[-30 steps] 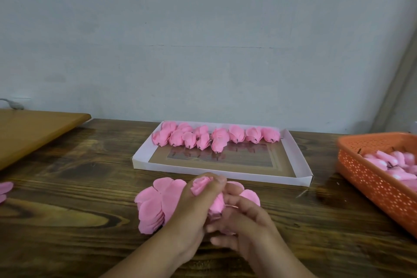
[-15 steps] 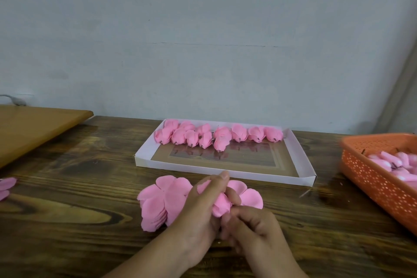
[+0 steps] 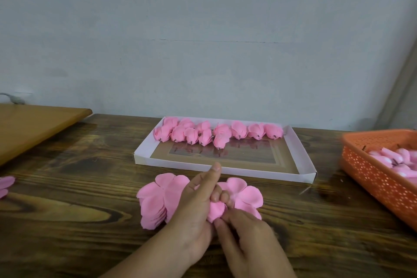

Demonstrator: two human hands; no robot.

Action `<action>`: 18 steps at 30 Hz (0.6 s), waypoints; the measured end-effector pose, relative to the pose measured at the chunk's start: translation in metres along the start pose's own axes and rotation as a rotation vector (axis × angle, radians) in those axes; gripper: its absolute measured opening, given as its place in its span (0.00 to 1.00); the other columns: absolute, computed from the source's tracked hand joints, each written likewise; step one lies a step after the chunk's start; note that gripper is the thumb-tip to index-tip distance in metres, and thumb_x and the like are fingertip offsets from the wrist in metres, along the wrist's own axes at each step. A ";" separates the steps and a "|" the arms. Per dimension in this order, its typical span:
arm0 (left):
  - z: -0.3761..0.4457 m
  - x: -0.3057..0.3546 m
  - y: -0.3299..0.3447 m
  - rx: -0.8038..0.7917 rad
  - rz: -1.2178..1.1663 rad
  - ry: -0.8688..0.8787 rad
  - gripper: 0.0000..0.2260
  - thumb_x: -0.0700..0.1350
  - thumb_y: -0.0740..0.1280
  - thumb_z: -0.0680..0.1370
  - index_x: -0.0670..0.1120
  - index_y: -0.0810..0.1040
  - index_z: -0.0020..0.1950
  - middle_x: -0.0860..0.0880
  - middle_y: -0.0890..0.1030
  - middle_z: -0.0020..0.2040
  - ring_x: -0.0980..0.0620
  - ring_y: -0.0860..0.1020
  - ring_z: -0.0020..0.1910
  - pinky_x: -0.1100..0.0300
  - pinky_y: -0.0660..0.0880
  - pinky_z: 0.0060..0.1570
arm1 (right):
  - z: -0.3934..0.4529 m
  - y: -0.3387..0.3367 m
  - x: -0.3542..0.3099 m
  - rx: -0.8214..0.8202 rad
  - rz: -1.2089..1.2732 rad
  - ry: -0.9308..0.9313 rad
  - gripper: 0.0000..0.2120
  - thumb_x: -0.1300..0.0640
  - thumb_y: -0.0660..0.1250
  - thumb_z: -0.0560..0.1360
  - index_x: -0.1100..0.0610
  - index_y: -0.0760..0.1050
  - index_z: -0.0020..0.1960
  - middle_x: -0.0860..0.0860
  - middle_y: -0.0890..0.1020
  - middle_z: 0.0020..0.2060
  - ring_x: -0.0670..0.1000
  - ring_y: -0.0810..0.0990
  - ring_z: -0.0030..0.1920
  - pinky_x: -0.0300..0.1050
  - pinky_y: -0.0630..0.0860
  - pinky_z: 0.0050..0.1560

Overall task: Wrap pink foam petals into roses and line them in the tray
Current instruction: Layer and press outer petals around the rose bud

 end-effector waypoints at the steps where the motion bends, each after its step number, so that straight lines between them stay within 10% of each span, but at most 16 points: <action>1: 0.000 -0.001 0.000 0.002 -0.006 0.009 0.18 0.52 0.75 0.66 0.46 0.69 0.30 0.49 0.64 0.26 0.51 0.70 0.25 0.59 0.75 0.27 | 0.000 -0.001 -0.001 0.034 -0.028 -0.047 0.09 0.48 0.58 0.78 0.37 0.68 0.57 0.21 0.73 0.39 0.28 0.73 0.45 0.27 0.70 0.37; 8: -0.001 0.003 0.000 -0.048 -0.077 -0.031 0.17 0.51 0.77 0.64 0.46 0.71 0.29 0.49 0.67 0.26 0.52 0.70 0.21 0.62 0.73 0.22 | 0.006 0.011 0.007 -0.138 0.791 0.363 0.15 0.58 0.69 0.72 0.54 0.76 0.27 0.51 0.74 0.23 0.47 0.70 0.25 0.35 0.68 0.28; 12: 0.002 0.009 -0.002 -0.044 -0.119 0.012 0.14 0.52 0.78 0.62 0.49 0.74 0.30 0.53 0.64 0.24 0.57 0.65 0.19 0.64 0.69 0.20 | 0.002 0.033 0.002 -0.191 1.611 0.603 0.15 0.71 0.70 0.65 0.54 0.82 0.44 0.58 0.79 0.36 0.50 0.74 0.24 0.35 0.72 0.27; 15: 0.005 0.010 -0.006 -0.013 -0.031 0.050 0.15 0.54 0.77 0.63 0.51 0.74 0.26 0.53 0.63 0.23 0.57 0.62 0.19 0.64 0.66 0.20 | 0.001 0.031 -0.001 -0.205 1.245 0.538 0.03 0.60 0.74 0.64 0.58 0.81 0.33 0.59 0.77 0.29 0.52 0.72 0.23 0.37 0.68 0.25; 18: 0.008 0.008 -0.010 0.059 0.016 0.081 0.17 0.53 0.75 0.68 0.51 0.73 0.24 0.52 0.63 0.23 0.56 0.62 0.19 0.62 0.66 0.19 | -0.001 0.017 0.004 -0.125 0.417 0.262 0.10 0.52 0.66 0.78 0.48 0.81 0.40 0.40 0.81 0.36 0.38 0.77 0.38 0.31 0.72 0.39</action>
Point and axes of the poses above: each hand's wrist, its own z-axis towards the middle knuckle, its own y-axis out of the palm, x = y × z, the point moved 5 cm from there along z, towards the middle knuckle
